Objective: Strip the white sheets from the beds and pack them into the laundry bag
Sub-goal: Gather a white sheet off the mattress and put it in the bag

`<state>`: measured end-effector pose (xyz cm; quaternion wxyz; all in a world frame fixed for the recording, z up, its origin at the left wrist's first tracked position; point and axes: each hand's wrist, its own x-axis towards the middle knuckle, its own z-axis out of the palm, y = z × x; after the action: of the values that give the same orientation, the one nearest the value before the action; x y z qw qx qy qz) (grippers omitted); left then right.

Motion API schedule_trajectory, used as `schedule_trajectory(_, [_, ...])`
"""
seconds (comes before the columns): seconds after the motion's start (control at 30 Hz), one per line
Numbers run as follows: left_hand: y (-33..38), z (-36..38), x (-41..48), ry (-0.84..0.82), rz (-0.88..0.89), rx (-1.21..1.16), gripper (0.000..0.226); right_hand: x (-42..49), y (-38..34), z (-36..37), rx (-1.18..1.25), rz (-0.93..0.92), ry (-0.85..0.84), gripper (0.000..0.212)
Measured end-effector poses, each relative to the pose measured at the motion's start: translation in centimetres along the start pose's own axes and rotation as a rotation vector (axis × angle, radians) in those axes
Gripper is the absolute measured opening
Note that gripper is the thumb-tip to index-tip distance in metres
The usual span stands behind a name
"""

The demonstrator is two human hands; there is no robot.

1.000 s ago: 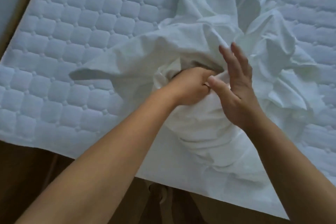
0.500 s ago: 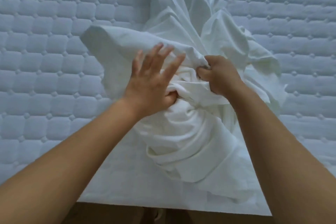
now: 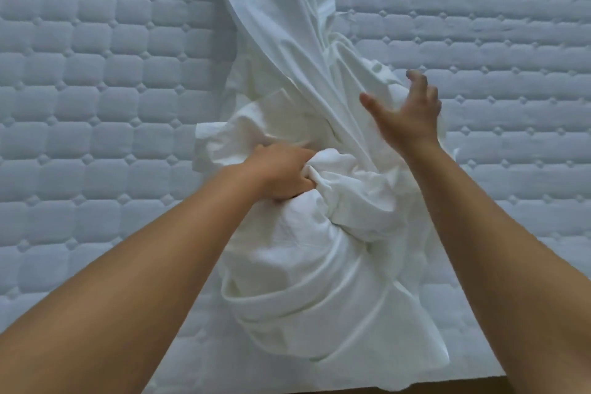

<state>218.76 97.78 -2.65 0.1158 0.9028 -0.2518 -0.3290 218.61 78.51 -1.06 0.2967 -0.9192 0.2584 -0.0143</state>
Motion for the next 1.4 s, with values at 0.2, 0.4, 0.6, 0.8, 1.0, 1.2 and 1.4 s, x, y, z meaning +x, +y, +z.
schedule_trajectory(0.2, [0.4,1.3,0.2,0.101,-0.034,0.060,0.035,4.9,-0.5,5.2,-0.126,-0.003,-0.388,0.094])
schedule_trajectory(0.4, [1.4,1.2,-0.6,0.373,-0.098,0.191,0.065,0.8,-1.8,5.0,-0.094,-0.232,-0.489,0.027])
schedule_trajectory(0.6, [0.0,0.9,-3.1,0.760,0.226,0.386,0.124,-7.3,-2.5,0.0,-0.267,-0.444,-0.423,0.021])
schedule_trajectory(0.8, [0.5,-2.2,-3.5,0.594,0.596,0.554,0.090,-14.4,-2.1,-3.6,0.085,-0.315,-0.308,0.023])
schedule_trajectory(1.0, [-0.2,-1.4,-6.0,0.490,0.459,0.495,0.056,-21.8,-1.2,-0.6,-0.243,-0.391,-0.341,0.115])
schedule_trajectory(1.2, [-0.1,2.4,-11.6,0.095,0.259,0.468,0.115,-21.6,2.2,3.4,-0.309,-0.434,-0.194,0.121])
schedule_trajectory(1.4, [-1.1,9.8,-14.3,0.288,0.459,0.516,0.153,-23.3,3.5,3.7,-0.158,-0.332,-0.078,0.094])
